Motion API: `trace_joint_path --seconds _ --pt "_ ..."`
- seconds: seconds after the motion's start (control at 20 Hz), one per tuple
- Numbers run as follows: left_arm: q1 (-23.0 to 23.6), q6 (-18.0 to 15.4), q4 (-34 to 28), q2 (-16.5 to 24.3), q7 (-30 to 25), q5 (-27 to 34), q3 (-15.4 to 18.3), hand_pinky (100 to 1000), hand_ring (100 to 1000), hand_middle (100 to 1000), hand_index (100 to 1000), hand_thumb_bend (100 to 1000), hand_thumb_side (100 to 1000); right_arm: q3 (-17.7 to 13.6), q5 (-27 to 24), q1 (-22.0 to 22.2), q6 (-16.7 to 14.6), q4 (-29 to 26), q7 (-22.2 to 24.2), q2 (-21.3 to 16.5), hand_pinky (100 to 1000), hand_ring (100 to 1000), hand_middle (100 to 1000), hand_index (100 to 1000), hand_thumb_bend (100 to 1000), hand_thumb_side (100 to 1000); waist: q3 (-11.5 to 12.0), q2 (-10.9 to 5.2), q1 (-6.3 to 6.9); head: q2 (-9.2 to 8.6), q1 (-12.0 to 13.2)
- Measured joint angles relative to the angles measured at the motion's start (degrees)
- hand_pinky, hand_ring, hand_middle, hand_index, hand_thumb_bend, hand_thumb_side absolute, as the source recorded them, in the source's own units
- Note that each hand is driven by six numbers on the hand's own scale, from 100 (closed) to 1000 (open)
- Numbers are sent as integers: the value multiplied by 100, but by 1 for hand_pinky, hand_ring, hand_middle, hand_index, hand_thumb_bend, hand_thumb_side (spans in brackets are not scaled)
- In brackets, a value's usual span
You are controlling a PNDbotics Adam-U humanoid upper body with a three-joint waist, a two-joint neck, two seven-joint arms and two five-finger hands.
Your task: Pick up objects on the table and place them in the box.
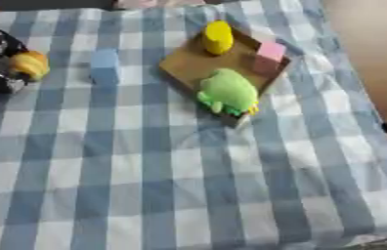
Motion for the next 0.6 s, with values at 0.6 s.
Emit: trace_joint_path --seconds 0.6 --pt "-633 -116 -1086 -238 -416 742 -191 812 665 541 679 100 196 -29 -37 28 30 0 -43 -37 913 803 727 899 100 511 -11 -87 134 6 -39"
